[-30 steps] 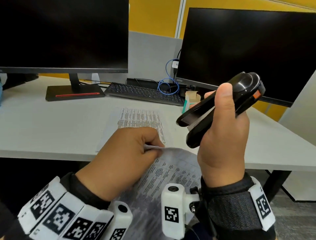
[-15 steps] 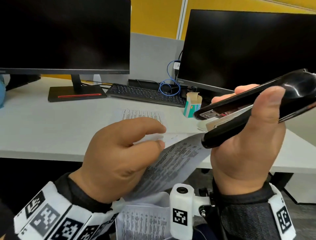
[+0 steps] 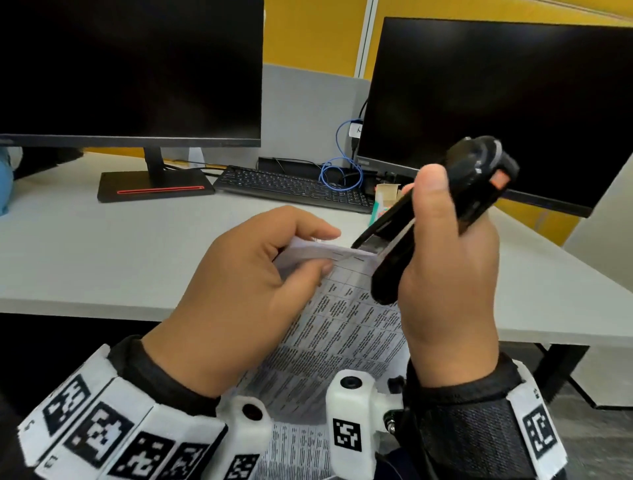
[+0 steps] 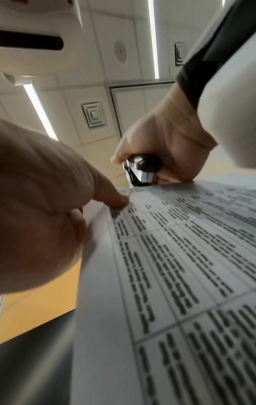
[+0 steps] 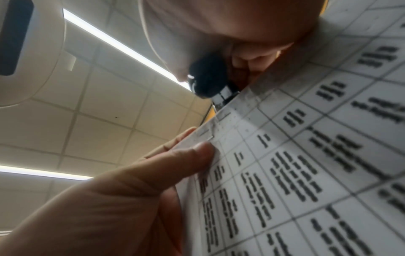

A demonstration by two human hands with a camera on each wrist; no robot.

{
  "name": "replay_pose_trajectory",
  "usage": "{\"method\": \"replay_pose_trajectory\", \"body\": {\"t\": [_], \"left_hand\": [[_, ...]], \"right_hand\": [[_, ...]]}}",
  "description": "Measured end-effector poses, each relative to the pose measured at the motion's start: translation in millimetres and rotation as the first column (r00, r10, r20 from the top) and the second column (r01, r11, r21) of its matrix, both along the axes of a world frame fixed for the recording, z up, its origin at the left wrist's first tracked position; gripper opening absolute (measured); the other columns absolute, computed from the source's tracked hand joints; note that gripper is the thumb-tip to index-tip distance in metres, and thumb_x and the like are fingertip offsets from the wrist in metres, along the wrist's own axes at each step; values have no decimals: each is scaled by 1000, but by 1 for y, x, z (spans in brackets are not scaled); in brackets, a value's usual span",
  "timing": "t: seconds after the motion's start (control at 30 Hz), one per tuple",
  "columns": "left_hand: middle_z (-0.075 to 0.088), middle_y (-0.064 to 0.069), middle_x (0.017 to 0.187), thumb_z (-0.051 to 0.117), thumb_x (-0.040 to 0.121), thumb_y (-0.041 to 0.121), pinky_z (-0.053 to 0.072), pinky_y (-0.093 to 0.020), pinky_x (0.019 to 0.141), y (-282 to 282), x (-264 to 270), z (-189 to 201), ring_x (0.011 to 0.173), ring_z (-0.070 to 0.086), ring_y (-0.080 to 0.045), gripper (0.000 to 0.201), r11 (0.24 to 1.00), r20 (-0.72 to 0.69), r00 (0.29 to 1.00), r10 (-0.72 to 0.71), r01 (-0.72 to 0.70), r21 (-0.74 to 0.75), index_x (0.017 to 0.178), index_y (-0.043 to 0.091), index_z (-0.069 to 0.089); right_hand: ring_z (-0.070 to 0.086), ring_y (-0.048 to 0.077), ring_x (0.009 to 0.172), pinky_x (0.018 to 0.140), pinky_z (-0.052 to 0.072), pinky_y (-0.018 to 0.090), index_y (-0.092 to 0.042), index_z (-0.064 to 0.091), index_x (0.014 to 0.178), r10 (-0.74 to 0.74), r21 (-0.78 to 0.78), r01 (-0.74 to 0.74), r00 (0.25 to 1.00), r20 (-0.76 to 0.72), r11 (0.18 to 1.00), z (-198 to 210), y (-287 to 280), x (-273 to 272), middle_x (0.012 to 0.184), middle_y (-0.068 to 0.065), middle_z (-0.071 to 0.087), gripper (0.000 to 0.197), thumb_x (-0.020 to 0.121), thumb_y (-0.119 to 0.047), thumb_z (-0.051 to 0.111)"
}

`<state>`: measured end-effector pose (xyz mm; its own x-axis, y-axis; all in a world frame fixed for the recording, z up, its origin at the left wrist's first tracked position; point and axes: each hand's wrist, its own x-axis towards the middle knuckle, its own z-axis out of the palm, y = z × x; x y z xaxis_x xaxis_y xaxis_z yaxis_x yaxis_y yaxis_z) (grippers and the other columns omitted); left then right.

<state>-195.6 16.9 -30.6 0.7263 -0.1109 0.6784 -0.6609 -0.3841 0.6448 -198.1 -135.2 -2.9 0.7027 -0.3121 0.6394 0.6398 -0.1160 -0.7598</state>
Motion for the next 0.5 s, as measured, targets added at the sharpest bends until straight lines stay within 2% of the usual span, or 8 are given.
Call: {"method": "replay_pose_trajectory", "body": {"t": [0.07,0.13,0.23,0.4,0.5], "left_hand": [[69,15,84,74,82,22,58,-38,68,-1,-1,1,79,68,-7,23,999,-80,997,13,-16,-35,95,40,67],[70,11,80,75,82,23,59,-44,66,-3,-3,4,76,69,-11,22,997,-135,991,7,-17,-74,94,39,67],[72,12,80,74,80,19,60,-42,66,-6,-5,6,75,70,-8,22,994,-198,980,-11,-10,-105,91,37,66],[71,10,76,75,79,20,60,-43,64,-11,-7,7,70,70,-9,19,990,-230,973,-26,-7,-141,86,34,66],[71,6,74,76,78,17,59,-46,65,-14,-7,5,68,70,-12,18,983,-245,969,-25,-20,-181,84,31,65]], "right_hand": [[51,5,63,64,43,25,-22,53,74,-18,-29,17,998,-54,999,-4,-1,5,62,-11,50,36,85,-56,55],[49,4,61,62,43,23,-22,51,72,-21,-28,19,996,-87,999,-7,-1,8,61,-11,48,34,86,-53,54],[48,2,60,60,41,18,-23,50,70,-46,-59,41,995,-89,997,-9,-1,12,58,-13,47,35,86,-53,53],[51,3,62,64,43,23,-22,53,73,-63,-44,59,994,-87,997,-9,0,17,59,-13,50,34,84,-54,54],[51,4,61,61,43,19,-22,52,73,-53,-20,51,996,-73,998,-10,1,18,59,-13,49,33,85,-53,54]]}}
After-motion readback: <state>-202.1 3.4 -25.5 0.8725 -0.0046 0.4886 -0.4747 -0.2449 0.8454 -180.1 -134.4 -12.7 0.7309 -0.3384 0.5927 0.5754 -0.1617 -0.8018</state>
